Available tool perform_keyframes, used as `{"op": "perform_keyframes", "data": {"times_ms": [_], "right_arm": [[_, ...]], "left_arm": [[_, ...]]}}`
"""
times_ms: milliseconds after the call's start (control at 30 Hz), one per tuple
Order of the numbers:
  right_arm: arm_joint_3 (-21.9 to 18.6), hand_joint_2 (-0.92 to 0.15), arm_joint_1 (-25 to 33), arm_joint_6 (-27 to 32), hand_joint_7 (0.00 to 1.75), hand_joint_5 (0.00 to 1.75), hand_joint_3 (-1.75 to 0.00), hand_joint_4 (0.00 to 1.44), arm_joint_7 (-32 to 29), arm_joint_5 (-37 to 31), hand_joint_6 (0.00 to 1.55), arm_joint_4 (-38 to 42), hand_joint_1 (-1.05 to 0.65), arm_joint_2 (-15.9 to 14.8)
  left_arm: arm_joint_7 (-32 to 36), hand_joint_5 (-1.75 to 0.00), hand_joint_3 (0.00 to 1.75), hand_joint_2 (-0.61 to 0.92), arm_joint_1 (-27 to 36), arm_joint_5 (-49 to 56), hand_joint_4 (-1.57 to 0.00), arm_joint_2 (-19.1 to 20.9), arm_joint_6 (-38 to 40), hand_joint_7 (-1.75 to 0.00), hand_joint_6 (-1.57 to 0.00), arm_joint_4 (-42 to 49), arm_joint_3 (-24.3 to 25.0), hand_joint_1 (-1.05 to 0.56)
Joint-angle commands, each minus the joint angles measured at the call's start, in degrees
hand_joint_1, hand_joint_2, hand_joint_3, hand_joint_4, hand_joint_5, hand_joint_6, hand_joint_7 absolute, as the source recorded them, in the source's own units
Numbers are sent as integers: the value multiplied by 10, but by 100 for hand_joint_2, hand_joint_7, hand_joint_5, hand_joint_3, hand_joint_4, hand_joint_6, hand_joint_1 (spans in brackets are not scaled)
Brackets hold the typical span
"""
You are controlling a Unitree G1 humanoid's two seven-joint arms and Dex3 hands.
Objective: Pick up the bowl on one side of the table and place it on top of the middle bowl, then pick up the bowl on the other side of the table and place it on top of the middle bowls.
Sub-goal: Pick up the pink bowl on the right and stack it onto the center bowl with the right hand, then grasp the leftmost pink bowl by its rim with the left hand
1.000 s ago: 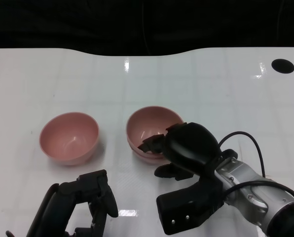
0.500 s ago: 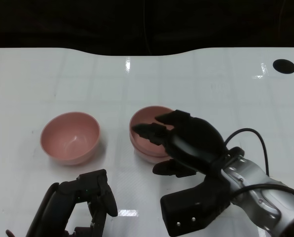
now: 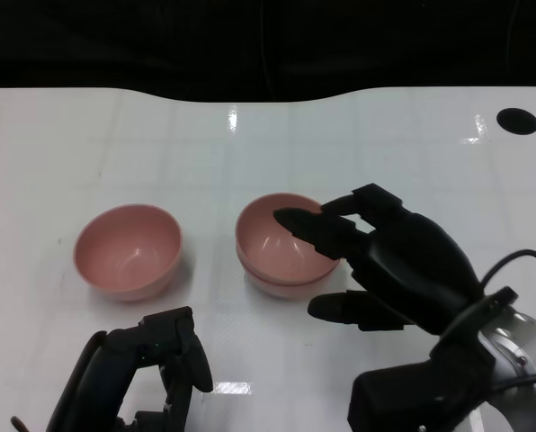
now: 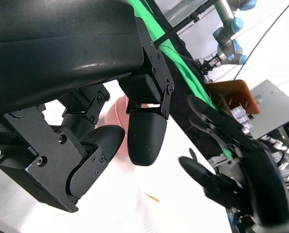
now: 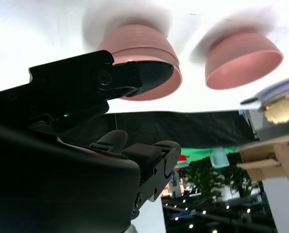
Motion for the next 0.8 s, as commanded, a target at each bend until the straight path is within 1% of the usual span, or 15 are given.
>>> {"op": "perform_keyframes", "data": {"times_ms": [33,200,300,333,400,433,467,500,533,567,633,667,733,800], "right_arm": [[-29,-92,35,-26,5,85,-22,9,-13,32,39,-25,-62,-13],[-69,-92,98,-74,12,90,-11,22,-25,101,53,-48,-47,-8],[-88,-90,131,-105,18,96,-6,37,-36,139,65,-54,-35,-1],[-93,-90,138,-119,19,97,-6,40,-40,147,68,-51,-33,0],[-108,-91,159,-172,24,101,-11,50,-66,167,77,-32,-22,1],[-115,-90,168,-197,25,101,-18,55,-75,176,81,-21,-18,1],[-120,-75,172,-214,26,101,-49,60,-81,182,85,-12,-14,2],[-127,-66,180,-234,26,101,-68,62,-85,196,87,-2,-13,4],[-133,-57,188,-252,28,105,-85,65,-90,209,91,7,-8,7],[-138,-52,193,-266,31,110,-99,70,-92,217,96,15,-4,10],[-148,-49,199,-291,35,114,-107,74,-96,235,100,32,-1,17],[-151,-48,200,-301,46,122,-113,77,-95,241,100,39,-1,19],[-156,-47,200,-313,58,127,-116,78,-90,248,97,48,-1,23],[-160,-47,199,-318,64,128,-117,78,-87,248,94,51,-1,26]], "left_arm": [[-1,-175,159,25,-5,-14,-90,9,-2,-155,-84,3,5,-4],[-2,-174,158,26,-4,-21,-89,9,0,-155,-84,2,4,-3],[-3,-174,157,26,-3,-24,-89,10,0,-155,-84,2,4,-3],[-4,-174,157,26,-3,-25,-88,10,-3,-155,-84,3,4,-2],[-3,-174,157,26,-3,-25,-88,11,-1,-155,-84,1,5,-2],[-2,-174,157,26,-3,-24,-88,11,1,-155,-84,0,5,-2],[-1,-174,157,26,-3,-23,-88,11,2,-155,-84,-1,5,-3],[-1,-174,158,26,-3,-24,-88,10,2,-155,-84,-1,5,-3],[0,-174,158,25,-3,-25,-88,10,1,-155,-85,0,6,-2],[0,-173,158,25,-4,-26,-88,10,0,-154,-85,1,7,-2],[0,-172,158,25,-4,-27,-88,11,-2,-154,-85,3,10,-2],[1,-171,158,25,-4,-27,-88,12,-2,-153,-85,3,11,-3],[1,-170,158,25,-3,-27,-88,11,-1,-152,-85,3,12,-3],[0,-170,158,25,-3,-27,-88,11,-1,-152,-86,3,12,-3]]}}
